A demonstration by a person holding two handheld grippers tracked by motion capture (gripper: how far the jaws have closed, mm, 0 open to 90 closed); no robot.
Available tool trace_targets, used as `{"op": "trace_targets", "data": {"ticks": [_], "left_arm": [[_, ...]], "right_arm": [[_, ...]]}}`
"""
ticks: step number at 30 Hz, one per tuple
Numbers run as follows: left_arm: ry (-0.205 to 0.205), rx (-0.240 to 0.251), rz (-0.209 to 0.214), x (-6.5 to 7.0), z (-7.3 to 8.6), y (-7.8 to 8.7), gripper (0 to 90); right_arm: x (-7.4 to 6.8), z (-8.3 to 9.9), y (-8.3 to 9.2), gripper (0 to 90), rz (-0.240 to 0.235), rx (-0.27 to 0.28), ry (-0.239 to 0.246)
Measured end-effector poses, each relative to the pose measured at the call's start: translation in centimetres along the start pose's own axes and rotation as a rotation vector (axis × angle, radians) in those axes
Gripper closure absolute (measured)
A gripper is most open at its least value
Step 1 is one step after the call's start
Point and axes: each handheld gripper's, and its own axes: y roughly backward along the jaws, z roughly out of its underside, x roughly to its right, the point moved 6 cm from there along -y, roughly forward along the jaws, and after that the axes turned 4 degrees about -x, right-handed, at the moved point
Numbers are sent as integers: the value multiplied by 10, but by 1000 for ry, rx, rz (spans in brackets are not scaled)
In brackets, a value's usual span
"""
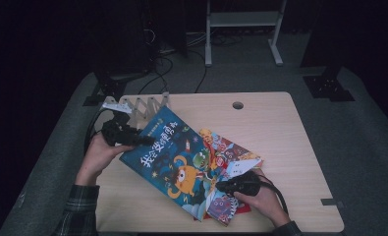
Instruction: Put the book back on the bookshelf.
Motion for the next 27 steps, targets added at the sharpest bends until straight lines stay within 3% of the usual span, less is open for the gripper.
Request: {"op": "trace_targets", "data": {"ticks": [8, 15, 22, 25, 27], "left_arm": [[-34, -39, 9, 8, -33, 6, 627], [-58, -75, 10, 22, -59, 12, 684], [-106, -79, 65, 40, -80, 18, 755], [-124, -98, 49, 45, -85, 18, 758], [-126, -113, 45, 47, -88, 18, 762]], "right_arm": [[-4, -9, -9, 854, -16, 3, 0], [-4, -16, -16, 852, -11, -4, 6], [0, -19, -18, 769, 26, -1, 5], [8, -16, -12, 715, 59, 14, -13], [17, -11, -3, 673, 87, 35, -52]]}}
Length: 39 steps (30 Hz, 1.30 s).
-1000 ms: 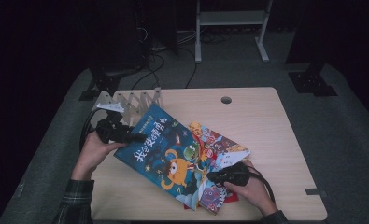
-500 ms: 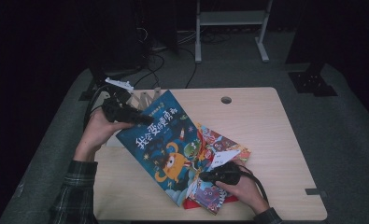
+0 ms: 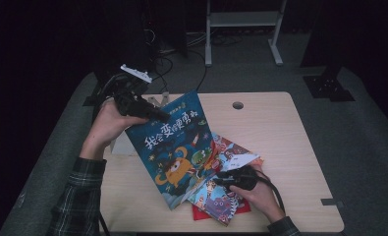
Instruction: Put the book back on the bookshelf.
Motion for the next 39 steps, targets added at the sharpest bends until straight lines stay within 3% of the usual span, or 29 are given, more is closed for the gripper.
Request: {"op": "trace_targets", "data": {"ticks": [7, 14, 17, 22, 28, 35, 39], "left_arm": [[-24, -47, 8, 14, -11, 5, 799], [-54, -96, -20, 26, -17, 9, 815], [-60, -108, -37, 29, -18, 12, 821], [-49, -131, -62, 29, -17, 17, 826], [-44, -136, -91, 26, -14, 25, 826], [-14, -124, -123, 15, -6, 42, 825], [13, -107, -139, 7, 2, 54, 825]], "right_arm": [[54, 30, 37, 475, 206, 46, -164], [107, 62, 71, 392, 405, 74, -331], [119, 72, 79, 393, 449, 85, -382], [130, 82, 80, 387, 477, 102, -424], [143, 90, 87, 376, 552, 109, -461], [153, 100, 87, 371, 599, 80, -476], [154, 103, 83, 370, 602, 55, -485]]}}
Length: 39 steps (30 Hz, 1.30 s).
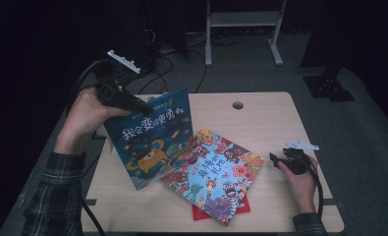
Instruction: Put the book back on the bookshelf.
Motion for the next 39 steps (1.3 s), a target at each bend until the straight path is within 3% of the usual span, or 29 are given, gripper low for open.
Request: {"op": "trace_targets", "data": {"ticks": [8, 26, 39], "left_arm": [[63, 9, -37, -17, 20, 16, 825], [217, 45, -138, -54, 82, 56, 825], [328, 83, -209, -78, 113, 74, 825]], "right_arm": [[2, 5, -6, 350, -3, -41, -10], [3, 5, -9, 280, 26, -49, -5], [3, 5, -9, 276, 24, -49, -3]]}}
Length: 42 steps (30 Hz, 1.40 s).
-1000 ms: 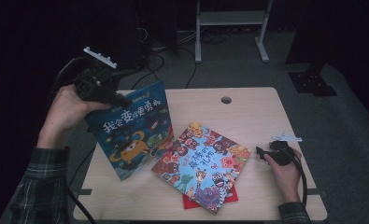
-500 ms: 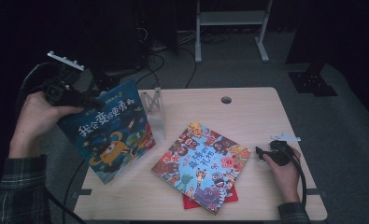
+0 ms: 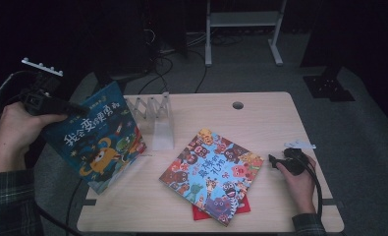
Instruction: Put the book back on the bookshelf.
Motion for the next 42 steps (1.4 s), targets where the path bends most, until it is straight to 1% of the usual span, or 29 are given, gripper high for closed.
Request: {"op": "trace_targets", "data": {"ticks": [5, 8, 11, 14, 18, 24, 28, 30, 32, 34, 39, 42], "left_arm": [[37, -1, -30, -14, 6, 1, 825], [62, -4, -56, -21, 8, -1, 825], [78, -8, -82, -27, 7, -4, 825], [84, -8, -106, -32, 6, -8, 825], [106, 2, -123, -42, 3, -13, 825], [97, 22, -125, -55, -6, -24, 825], [102, 24, -122, -63, -14, -33, 825], [89, 23, -128, -66, -17, -38, 825], [90, 29, -136, -69, -19, -43, 825], [100, 30, -146, -73, -22, -45, 825], [113, 56, -146, -81, -28, -48, 824], [121, 61, -149, -84, -32, -52, 824]], "right_arm": [[0, 0, 0, 276, 0, 0, 1], [0, 0, 0, 275, -1, -1, 0], [0, 0, 0, 275, -1, -1, 1], [0, 0, 0, 275, -1, -1, 1], [0, 0, 0, 275, -1, -1, 1], [0, 0, 0, 273, -1, -1, 0], [0, 0, 0, 272, -2, -2, 1], [0, 0, 0, 271, -3, -2, 2], [0, 0, 0, 271, -4, -3, 4], [0, 0, 0, 271, -5, -2, 4], [0, 0, 0, 270, -5, -3, 2], [0, 0, 0, 270, -5, -3, 5]]}}
